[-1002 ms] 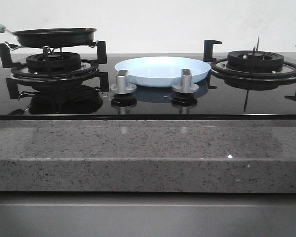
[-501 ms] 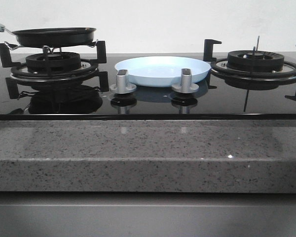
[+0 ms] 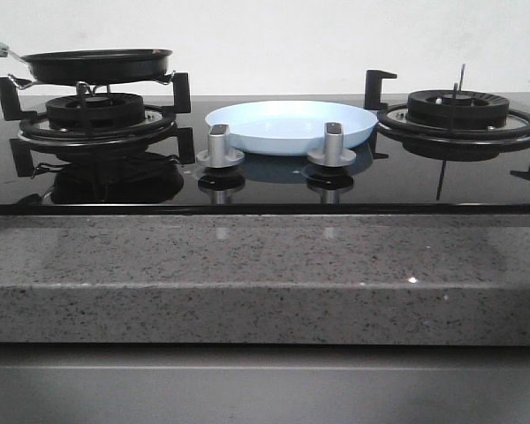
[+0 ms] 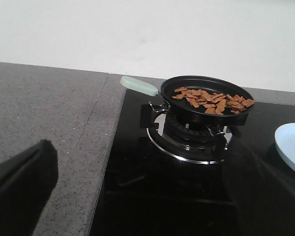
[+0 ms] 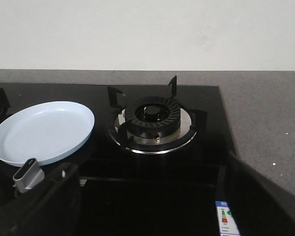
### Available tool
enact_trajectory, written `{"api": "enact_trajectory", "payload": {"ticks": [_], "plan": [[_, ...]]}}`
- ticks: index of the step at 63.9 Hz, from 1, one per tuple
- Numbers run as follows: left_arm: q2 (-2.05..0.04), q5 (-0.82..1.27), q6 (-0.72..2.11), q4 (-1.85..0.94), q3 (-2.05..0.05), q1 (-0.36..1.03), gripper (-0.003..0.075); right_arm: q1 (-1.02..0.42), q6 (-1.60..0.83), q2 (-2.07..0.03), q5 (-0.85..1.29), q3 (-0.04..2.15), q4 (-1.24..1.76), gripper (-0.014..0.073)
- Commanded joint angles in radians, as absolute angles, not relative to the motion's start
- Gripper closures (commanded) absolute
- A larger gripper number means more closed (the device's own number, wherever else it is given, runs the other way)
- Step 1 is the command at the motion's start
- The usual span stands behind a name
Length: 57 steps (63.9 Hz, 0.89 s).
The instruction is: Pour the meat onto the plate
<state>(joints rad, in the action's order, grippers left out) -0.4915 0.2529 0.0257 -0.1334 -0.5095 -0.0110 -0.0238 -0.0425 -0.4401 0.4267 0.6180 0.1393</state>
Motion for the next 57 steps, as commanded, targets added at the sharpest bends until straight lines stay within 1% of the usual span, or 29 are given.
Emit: {"api": "enact_trajectory", "payload": {"ticks": [1,17,25,32,44,57], "plan": [[-0.501,0.162,0.019,-0.141,-0.548,-0.010,0.0048,-0.019,-0.046,-0.452,0.355,0.657,0.130,-0.0019],[-0.501,0.162,0.019,-0.141,-0.548,-0.010,0.0048,-0.019,-0.046,-0.453,0.346,0.657,0.134,-0.0019],[-0.501,0.162,0.019,-0.141,-0.548,-0.010,0.0048,-0.019,-0.046,-0.487,0.340,0.661,0.134,-0.0019],[-0.501,0.162,0.019,-0.141,-0.548,-0.010,0.0048,-0.019,-0.046,-0.580,0.349,0.707,0.138,-0.0019],[-0.501,0.162,0.019,-0.141,-0.548,-0.010,0.0048,-0.029,-0.046,-0.809,0.427,0.857,0.164,-0.0019],[-0.501,0.162,0.019,-0.141,-0.548,-0.010,0.0048,-0.085,-0.046,-1.060,0.487,1.021,0.175,-0.0019]]}}
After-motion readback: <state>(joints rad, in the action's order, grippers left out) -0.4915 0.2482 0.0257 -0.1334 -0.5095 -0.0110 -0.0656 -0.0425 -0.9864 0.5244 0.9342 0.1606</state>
